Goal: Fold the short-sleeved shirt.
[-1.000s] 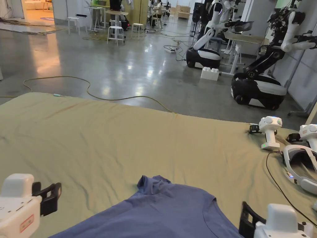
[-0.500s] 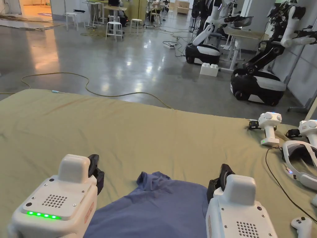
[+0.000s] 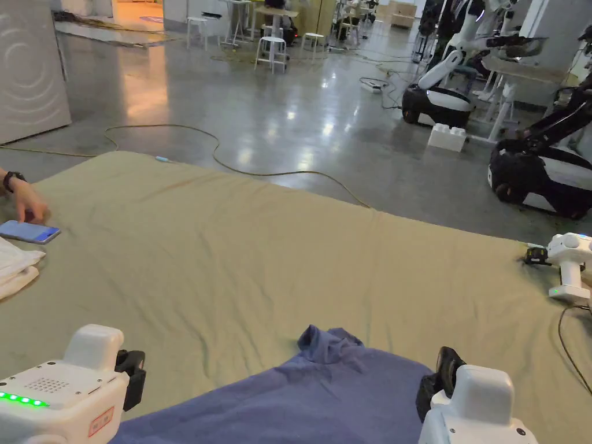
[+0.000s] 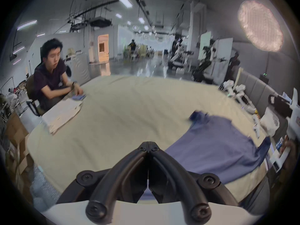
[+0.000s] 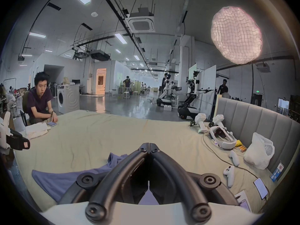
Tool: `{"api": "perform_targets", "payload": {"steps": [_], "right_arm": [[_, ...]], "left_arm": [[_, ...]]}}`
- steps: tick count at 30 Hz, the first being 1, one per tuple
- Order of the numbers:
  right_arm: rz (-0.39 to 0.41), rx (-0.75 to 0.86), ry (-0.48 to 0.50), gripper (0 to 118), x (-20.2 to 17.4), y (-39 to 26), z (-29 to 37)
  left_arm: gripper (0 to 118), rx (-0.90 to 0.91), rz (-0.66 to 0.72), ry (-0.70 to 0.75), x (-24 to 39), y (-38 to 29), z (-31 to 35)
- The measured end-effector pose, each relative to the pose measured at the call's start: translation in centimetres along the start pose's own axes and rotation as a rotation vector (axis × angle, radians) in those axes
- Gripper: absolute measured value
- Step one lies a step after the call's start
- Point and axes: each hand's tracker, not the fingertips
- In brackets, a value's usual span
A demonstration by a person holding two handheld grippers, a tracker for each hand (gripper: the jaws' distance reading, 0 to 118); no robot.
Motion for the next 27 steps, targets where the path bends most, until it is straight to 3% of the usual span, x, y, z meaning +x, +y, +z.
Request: {"api": "perform_targets", "payload": {"steps": [4, 10, 17, 23, 24, 27], "right_arm": [[-0.006, -0.068, 0.008, 0, -0.4, -1.2, -1.2], [-0.002, -0.123, 0.018, 0, -0.9, -2.3, -2.2], [0.026, -0.172, 0.02, 0, -1.2, -3.5, -3.0], [0.032, -0.211, 0.019, 0, -1.2, -4.4, -4.1], [0.03, -0.221, 0.02, 0, -1.0, -4.5, -4.5], [0.027, -0.262, 0.027, 0, -0.9, -4.5, -6.6]], "left_arm": [[1, -0.2, 0.072, 0.038, -5.0, -1.9, -2.2], [55, -0.401, 0.272, -0.002, -9.6, -4.1, -6.5], [56, -0.526, 0.374, 0.11, -11.9, -7.5, -12.0], [53, -0.487, 0.298, 0.203, -9.0, -7.5, -11.6], [50, -0.478, 0.272, 0.222, -8.4, -7.5, -11.7], [21, -0.464, 0.237, 0.214, -7.1, -7.4, -11.4]]}}
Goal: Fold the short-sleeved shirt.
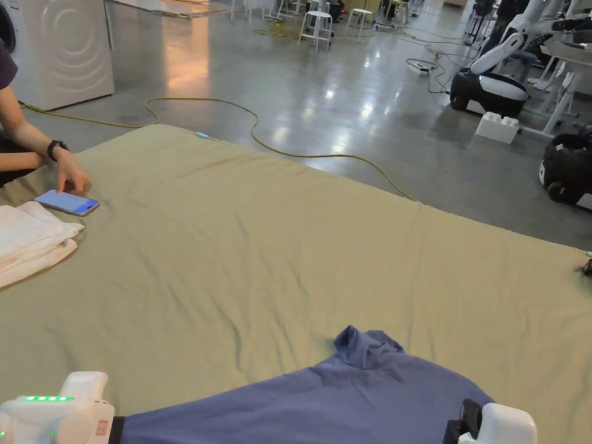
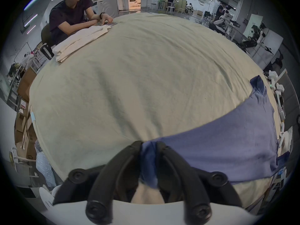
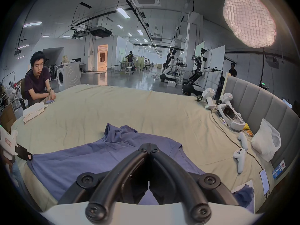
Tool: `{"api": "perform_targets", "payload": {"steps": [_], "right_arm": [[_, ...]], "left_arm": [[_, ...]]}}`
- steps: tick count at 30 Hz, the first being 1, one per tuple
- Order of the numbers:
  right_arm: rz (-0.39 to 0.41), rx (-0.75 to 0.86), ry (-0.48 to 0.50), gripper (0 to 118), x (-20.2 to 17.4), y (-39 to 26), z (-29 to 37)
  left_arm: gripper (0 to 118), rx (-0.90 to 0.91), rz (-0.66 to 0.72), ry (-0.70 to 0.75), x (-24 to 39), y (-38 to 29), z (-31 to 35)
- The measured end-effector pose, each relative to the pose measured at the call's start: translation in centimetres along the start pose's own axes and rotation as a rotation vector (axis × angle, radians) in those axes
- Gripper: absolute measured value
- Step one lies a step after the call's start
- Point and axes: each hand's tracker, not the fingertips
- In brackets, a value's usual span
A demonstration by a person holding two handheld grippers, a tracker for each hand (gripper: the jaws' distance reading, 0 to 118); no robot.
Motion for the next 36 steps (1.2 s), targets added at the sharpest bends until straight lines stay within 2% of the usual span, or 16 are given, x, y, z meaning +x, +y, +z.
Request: {"api": "perform_targets", "payload": {"steps": [1, 3, 4, 7, 10, 16, 20, 22, 24, 25, 26, 27, 28, 30, 33, 36], "right_arm": [[0.006, -0.021, 0.006, 0, 0.2, 0.4, -1.0], [0.039, -0.068, 0.019, 1, 0.7, 1.5, -3.7], [0.054, -0.091, 0.03, 13, 1.1, 2.2, -5.3], [0.091, -0.205, 0.085, 69, 2.3, 4.5, -11.5], [0.154, -0.326, 0.132, 68, 3.1, 6.1, -17.8], [0.338, -0.517, 0.207, 68, 2.8, 5.5, -27.0], [0.35, -0.649, 0.253, 68, 3.0, 3.6, -30.5], [0.296, -0.674, 0.278, 67, 3.1, 2.9, -30.9], [0.255, -0.649, 0.278, 59, 3.1, 3.0, -30.6], [0.244, -0.644, 0.295, 42, 3.0, 2.7, -30.3], [0.234, -0.631, 0.354, 24, 2.6, 2.4, -29.9], [0.256, -0.619, 0.339, 11, 2.2, 2.0, -29.6], [0.285, -0.606, 0.329, 6, 1.6, 1.6, -29.3], [0.306, -0.579, 0.302, 4, 1.3, 1.3, -28.5], [0.235, -0.529, 0.292, 3, 2.2, 2.2, -26.9], [0.238, -0.418, 0.282, 3, 2.8, 4.2, -23.9]], "left_arm": [[13, -0.005, 0.005, -0.01, 0.1, 0.0, -0.1], [7, -0.013, 0.018, -0.039, -0.3, 0.1, -0.1], [6, -0.01, 0.04, -0.056, -0.8, 0.1, 0.2], [5, 0.002, 0.077, -0.105, -1.9, -0.1, 0.9], [5, 0.021, 0.082, -0.124, -2.5, -0.3, 2.0], [5, 0.057, 0.095, -0.14, -3.1, -0.1, 2.9], [5, 0.061, 0.053, -0.117, -2.1, -0.1, 3.6], [5, 0.057, 0.036, -0.107, -1.8, -0.2, 3.7], [5, 0.056, 0.028, -0.1, -1.3, -0.1, 3.9], [5, 0.054, 0.025, -0.097, -1.2, -0.2, 4.0], [5, 0.055, 0.021, -0.094, -1.0, -0.3, 4.0], [5, 0.058, 0.018, -0.093, -0.9, -0.3, 4.0], [5, 0.057, 0.014, -0.092, -0.7, -0.2, 4.1], [5, 0.059, 0.011, -0.091, -0.6, -0.3, 4.2], [5, 0.084, 0.008, -0.098, -0.9, -0.3, 4.7], [5, 0.124, 0.002, -0.112, -0.7, 0.2, 6.3]]}}
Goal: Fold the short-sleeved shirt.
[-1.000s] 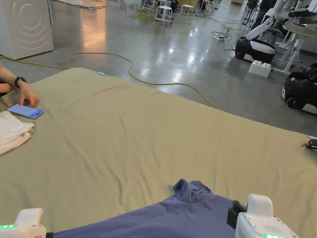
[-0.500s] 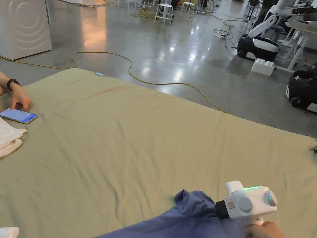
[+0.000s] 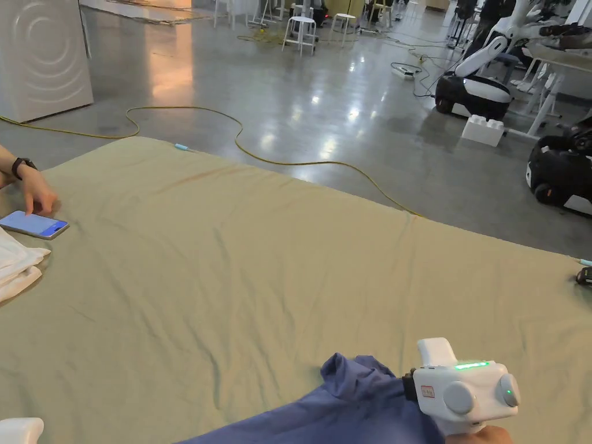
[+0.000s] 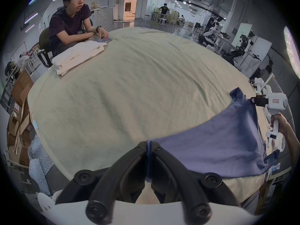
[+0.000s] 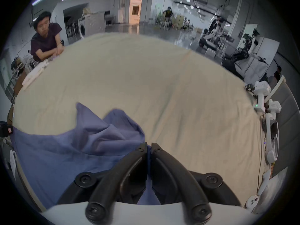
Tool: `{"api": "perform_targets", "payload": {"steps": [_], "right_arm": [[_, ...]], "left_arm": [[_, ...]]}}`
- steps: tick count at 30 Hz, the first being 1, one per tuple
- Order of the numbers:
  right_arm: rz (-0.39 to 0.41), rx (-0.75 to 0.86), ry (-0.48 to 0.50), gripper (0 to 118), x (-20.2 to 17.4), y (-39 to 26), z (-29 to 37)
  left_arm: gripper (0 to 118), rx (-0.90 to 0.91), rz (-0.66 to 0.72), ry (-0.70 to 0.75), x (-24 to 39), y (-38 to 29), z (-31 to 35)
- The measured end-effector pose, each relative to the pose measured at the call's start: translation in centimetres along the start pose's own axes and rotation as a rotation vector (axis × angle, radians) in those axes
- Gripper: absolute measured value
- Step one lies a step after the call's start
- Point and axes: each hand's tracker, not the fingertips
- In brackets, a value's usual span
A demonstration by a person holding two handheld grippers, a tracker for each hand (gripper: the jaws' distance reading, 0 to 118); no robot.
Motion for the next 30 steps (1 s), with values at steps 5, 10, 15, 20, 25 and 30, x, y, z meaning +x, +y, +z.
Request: {"api": "perform_targets", "payload": {"steps": [5, 10, 15, 20, 25, 30], "right_arm": [[0.021, 0.14, -0.027, 3, 0.2, 1.2, 7.5], [-0.014, 0.327, -0.109, 3, 1.8, 2.8, 16.4], [-0.033, 0.485, -0.206, 3, 4.4, 4.7, 25.4], [-0.095, 0.614, -0.285, 3, 7.5, 6.7, 33.3], [-0.114, 0.678, -0.346, 3, 9.7, 9.4, 38.2], [-0.134, 0.71, -0.399, 3, 11.6, 13.4, 41.0]], "left_arm": [[5, 0.118, -0.024, -0.064, 0.7, 2.3, 2.8], [5, 0.258, -0.095, -0.118, 2.9, 6.6, 7.0], [5, 0.406, -0.159, -0.131, 4.5, 13.4, 10.6], [5, 0.525, -0.185, -0.169, 7.5, 21.5, 15.1], [5, 0.621, -0.248, -0.175, 11.2, 28.8, 19.3], [5, 0.676, -0.264, -0.172, 14.8, 34.8, 22.3]]}}
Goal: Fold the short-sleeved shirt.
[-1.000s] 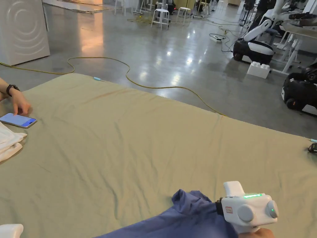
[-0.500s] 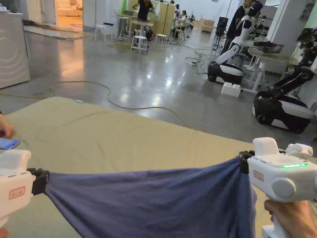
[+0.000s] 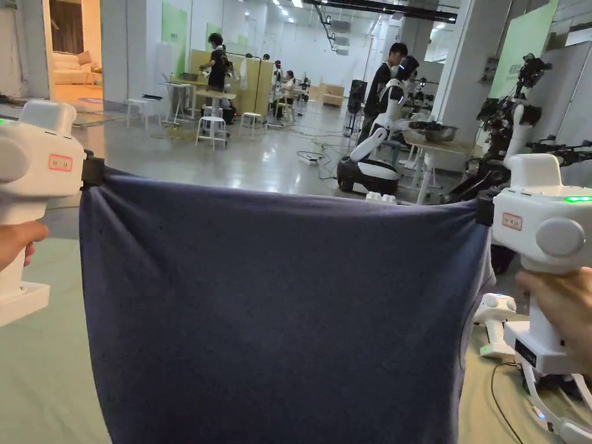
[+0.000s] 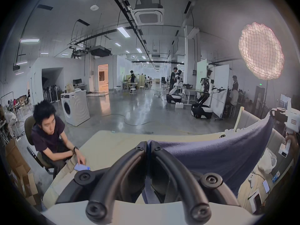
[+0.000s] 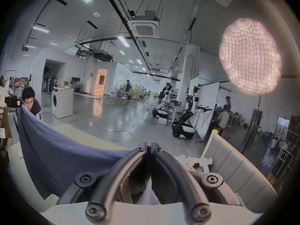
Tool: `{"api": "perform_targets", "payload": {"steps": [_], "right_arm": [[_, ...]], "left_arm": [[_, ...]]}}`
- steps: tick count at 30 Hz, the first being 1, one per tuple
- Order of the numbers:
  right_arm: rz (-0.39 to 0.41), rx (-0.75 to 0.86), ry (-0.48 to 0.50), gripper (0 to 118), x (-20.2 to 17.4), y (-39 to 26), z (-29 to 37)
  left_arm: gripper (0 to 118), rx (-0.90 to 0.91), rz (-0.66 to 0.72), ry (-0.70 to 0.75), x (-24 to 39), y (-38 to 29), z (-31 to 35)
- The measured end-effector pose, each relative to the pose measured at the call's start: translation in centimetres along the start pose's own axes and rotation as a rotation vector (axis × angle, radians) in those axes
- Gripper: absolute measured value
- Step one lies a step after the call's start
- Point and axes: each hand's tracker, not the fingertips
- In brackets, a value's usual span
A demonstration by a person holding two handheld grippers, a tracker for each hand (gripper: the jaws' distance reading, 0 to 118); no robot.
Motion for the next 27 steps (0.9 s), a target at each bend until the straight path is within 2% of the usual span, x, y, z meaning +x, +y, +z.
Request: {"api": "perform_targets", "payload": {"steps": [8, 14, 19, 27], "right_arm": [[0.009, 0.045, -0.084, 3, 1.7, 6.9, -4.0], [0.012, 0.081, -0.111, 3, 1.6, 7.7, -5.8], [-0.013, 0.056, -0.093, 3, 1.5, 3.6, -6.6], [-0.022, -0.116, -0.076, 3, -0.2, -9.5, -4.3]], "left_arm": [[5, 0.042, -0.048, 0.016, 2.4, 7.9, -3.6], [5, 0.065, -0.045, 0.035, 2.0, 9.2, -6.5], [5, 0.027, -0.059, 0.029, 1.9, 5.4, -8.1], [5, -0.085, -0.035, -0.03, 2.3, -6.7, -7.0]]}}
